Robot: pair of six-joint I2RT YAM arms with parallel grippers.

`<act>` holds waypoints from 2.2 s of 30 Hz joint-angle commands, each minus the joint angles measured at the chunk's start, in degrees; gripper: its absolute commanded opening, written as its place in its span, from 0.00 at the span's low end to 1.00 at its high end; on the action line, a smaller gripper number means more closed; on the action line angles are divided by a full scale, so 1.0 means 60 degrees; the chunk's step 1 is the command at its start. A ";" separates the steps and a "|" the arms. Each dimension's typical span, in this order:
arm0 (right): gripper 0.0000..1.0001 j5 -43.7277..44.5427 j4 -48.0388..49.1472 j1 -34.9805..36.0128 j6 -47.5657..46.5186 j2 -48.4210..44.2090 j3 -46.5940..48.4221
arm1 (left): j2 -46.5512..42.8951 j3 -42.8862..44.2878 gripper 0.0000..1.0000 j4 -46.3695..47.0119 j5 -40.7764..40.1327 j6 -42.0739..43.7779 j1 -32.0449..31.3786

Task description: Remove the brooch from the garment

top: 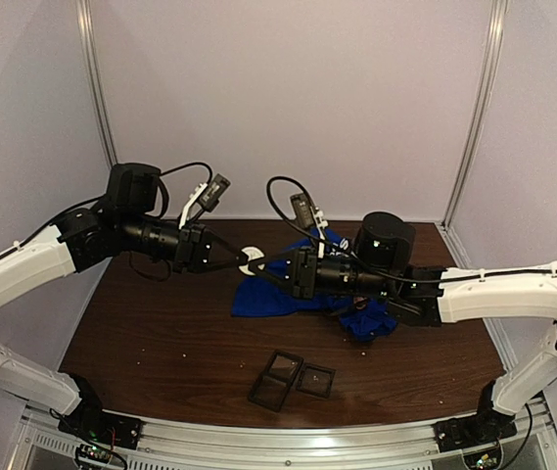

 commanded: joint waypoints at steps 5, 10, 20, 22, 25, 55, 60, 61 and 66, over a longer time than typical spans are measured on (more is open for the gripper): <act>0.01 0.1568 -0.0321 -0.0413 0.0184 -0.0568 -0.0526 | -0.0271 0.0080 0.00 -0.0255 -0.0110 -0.0139 0.0127; 0.01 0.1706 -0.0356 -0.0412 0.0234 -0.0635 -0.0592 | -0.0304 0.0070 0.00 -0.0254 -0.0303 -0.0193 0.0127; 0.01 0.2044 -0.0382 -0.0414 0.0307 -0.0833 -0.0797 | -0.0344 0.0053 0.00 -0.0204 -0.0618 -0.0375 0.0295; 0.01 0.2133 -0.0416 -0.0426 0.0322 -0.0859 -0.0824 | -0.0356 0.0042 0.00 -0.0177 -0.0640 -0.0419 0.0352; 0.01 0.2196 -0.0419 -0.0427 0.0323 -0.0894 -0.0864 | -0.0350 0.0017 0.00 -0.0138 -0.0668 -0.0494 0.0376; 0.08 0.2127 -0.0413 -0.0468 0.0177 -0.0959 -0.0910 | 0.0096 0.0009 0.00 0.0047 -0.0751 -0.1291 0.0962; 0.11 0.2117 -0.0423 -0.0471 0.0155 -0.0960 -0.0916 | 0.0168 0.0024 0.00 0.0012 -0.0760 -0.1322 0.0976; 0.11 0.2130 -0.0441 -0.0472 0.0149 -0.0963 -0.0905 | 0.0177 0.0024 0.00 0.0010 -0.0766 -0.1330 0.0977; 0.14 0.2015 -0.0440 -0.0483 0.0095 -0.0957 -0.0888 | 0.0180 0.0024 0.00 0.0010 -0.0755 -0.1315 0.0991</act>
